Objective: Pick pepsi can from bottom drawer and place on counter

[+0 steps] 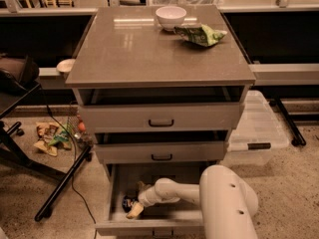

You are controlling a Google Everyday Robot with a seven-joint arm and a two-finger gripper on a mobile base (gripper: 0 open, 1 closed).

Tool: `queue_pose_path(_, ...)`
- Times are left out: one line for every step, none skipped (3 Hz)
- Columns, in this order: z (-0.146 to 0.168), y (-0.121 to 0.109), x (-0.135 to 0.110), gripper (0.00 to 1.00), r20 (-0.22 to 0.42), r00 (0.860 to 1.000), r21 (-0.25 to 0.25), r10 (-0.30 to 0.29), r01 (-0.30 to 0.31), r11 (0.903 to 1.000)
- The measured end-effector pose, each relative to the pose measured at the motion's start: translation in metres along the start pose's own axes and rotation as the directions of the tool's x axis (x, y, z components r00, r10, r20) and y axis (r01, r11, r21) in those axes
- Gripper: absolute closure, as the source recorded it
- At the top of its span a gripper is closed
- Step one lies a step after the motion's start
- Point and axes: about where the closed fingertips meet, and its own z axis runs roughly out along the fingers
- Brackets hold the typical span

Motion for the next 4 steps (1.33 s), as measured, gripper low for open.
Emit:
queue_pose_path(-0.007,-0.001,0.014,0.00,-0.015,1.000,0.003,0.002,-0.002,1.0000)
queue_pose_path(-0.009,0.000,0.023,0.19,-0.020,1.000,0.005,0.006,-0.006,1.0000)
queue_pose_path(-0.008,0.002,0.029,0.42,-0.019,1.000,0.002,0.013,-0.013,0.9999)
queue_pose_path(-0.011,0.005,0.030,0.65,-0.012,1.000,0.001,0.013,-0.013,0.9999)
